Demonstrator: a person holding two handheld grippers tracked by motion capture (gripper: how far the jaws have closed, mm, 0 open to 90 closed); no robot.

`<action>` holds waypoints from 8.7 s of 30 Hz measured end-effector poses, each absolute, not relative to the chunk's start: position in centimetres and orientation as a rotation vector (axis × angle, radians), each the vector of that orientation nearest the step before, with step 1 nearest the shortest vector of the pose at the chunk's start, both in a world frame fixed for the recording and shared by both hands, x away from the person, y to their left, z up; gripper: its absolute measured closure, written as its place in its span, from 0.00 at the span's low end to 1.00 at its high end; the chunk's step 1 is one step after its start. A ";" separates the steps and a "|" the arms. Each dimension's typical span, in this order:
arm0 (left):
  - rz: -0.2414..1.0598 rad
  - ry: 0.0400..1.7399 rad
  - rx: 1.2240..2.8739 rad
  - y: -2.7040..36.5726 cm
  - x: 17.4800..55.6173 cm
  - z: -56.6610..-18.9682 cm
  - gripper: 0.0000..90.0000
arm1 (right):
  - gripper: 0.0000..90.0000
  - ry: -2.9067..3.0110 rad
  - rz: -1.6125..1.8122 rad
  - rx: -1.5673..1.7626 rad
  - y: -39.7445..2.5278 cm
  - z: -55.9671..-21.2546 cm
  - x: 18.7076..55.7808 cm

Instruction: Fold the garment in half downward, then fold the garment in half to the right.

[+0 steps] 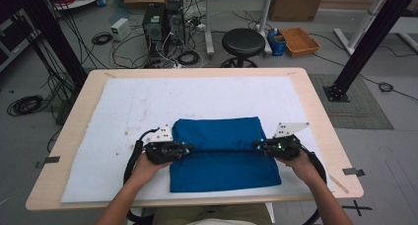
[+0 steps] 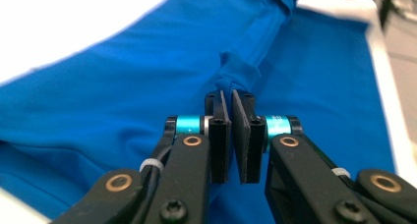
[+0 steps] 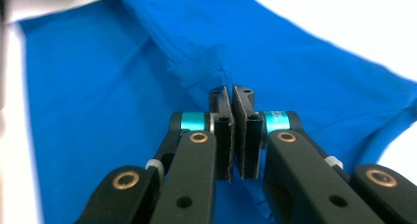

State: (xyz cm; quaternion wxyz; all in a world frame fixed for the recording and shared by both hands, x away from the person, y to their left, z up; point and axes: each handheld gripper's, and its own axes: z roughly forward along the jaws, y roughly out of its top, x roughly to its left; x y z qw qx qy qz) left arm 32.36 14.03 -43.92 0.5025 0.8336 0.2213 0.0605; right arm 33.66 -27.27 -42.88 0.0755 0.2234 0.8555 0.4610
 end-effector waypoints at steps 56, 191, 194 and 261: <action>0.219 0.890 1.841 17.0 25.2 -42.7 0.96 | 0.96 2.395 1.245 0.931 -30.1 -42.3 26.5; 0.555 0.922 1.671 18.6 31.6 -41.2 0.26 | 0.23 1.990 1.255 1.130 -33.8 -41.8 31.5; 0.544 0.958 1.698 18.4 31.6 -41.4 0.27 | 0.23 1.998 1.251 1.133 -33.9 -41.9 31.5; 0.290 1.182 1.921 13.3 26.1 -45.1 0.94 | 0.23 2.320 1.374 0.790 -17.4 -37.1 38.6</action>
